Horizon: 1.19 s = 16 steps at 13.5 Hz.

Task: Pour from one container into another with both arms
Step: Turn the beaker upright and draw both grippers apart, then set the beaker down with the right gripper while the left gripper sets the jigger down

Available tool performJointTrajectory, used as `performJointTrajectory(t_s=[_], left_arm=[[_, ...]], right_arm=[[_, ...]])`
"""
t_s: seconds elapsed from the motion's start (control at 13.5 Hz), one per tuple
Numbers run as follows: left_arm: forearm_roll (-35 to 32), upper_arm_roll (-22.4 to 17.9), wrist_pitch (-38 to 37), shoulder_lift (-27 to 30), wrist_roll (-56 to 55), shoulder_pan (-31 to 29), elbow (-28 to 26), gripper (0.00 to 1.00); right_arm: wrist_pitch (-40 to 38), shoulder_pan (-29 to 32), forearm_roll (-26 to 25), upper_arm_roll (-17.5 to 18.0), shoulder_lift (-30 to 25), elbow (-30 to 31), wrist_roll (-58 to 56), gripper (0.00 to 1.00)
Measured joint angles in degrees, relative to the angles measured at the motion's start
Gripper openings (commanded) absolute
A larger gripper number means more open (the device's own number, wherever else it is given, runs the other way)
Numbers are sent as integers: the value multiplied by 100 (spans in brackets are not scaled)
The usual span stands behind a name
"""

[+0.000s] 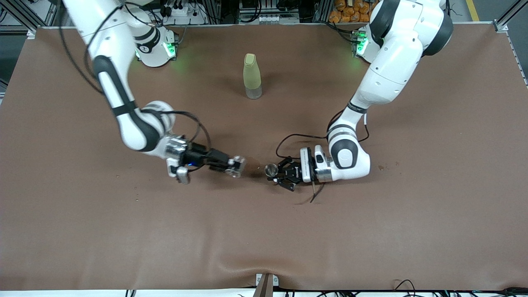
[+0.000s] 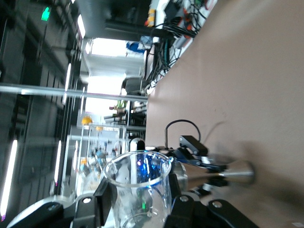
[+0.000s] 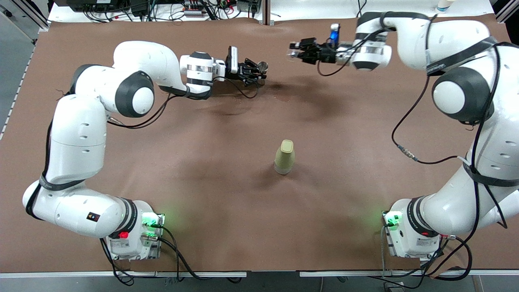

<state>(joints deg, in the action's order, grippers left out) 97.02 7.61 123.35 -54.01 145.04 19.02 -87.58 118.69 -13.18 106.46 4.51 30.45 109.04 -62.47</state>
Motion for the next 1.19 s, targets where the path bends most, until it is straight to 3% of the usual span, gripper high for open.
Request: performJointTrajectory(t_s=[0.59, 0.89, 1.19], left_arm=[[-957, 17, -1126, 690, -378, -1061, -823, 0], [-1794, 12, -1814, 1012, -391, -1852, -1236, 0], [-2460, 9, -2278, 1216, -396, -2734, -1631, 0]], right_arm=[[-3011, 2947, -3576, -40, 163, -234, -2050, 13], [-3168, 3789, -4412, -32, 567, -288, -4255, 14], [-3131, 4113, -4696, -38, 802, -404, -6188, 14]])
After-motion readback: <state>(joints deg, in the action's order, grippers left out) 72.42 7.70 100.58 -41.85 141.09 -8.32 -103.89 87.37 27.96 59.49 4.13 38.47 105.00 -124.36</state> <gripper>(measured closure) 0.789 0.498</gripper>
